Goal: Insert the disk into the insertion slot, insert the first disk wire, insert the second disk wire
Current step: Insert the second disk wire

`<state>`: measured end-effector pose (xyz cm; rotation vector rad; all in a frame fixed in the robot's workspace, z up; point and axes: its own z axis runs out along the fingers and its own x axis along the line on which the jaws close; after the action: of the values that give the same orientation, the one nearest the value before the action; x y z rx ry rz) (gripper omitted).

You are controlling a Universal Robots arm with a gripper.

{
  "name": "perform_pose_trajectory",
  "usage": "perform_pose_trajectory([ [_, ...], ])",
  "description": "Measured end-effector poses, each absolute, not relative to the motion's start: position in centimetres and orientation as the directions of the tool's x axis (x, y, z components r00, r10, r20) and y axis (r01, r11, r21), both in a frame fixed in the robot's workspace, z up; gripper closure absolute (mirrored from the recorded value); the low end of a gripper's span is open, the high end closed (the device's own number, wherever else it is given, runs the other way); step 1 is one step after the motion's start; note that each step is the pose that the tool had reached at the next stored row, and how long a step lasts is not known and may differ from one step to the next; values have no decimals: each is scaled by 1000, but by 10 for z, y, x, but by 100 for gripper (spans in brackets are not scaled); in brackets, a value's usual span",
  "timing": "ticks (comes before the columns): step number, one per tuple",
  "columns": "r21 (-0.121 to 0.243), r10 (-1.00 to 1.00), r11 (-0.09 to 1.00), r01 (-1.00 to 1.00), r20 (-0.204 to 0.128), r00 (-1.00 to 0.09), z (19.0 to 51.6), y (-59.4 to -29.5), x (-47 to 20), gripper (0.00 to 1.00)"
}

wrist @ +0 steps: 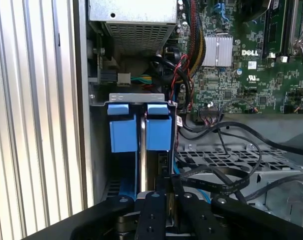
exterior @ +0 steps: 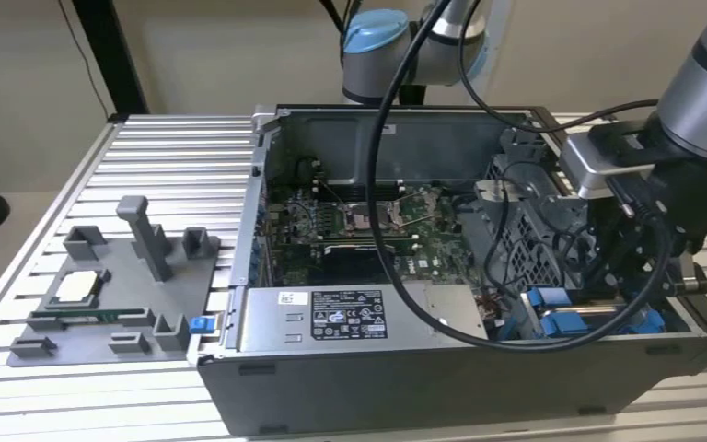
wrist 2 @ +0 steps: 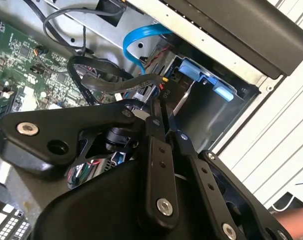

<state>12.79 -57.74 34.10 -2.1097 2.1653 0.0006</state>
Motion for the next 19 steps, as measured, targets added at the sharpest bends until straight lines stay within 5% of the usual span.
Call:
perform_pose_trajectory([
  [15,-82,-996,29,-996,-84,-22,332,-577,128,100],
  [16,-82,-996,30,-996,-88,-22,332,-577,128,0],
  [19,-82,-996,30,-996,-90,-22,335,-577,128,0],
])
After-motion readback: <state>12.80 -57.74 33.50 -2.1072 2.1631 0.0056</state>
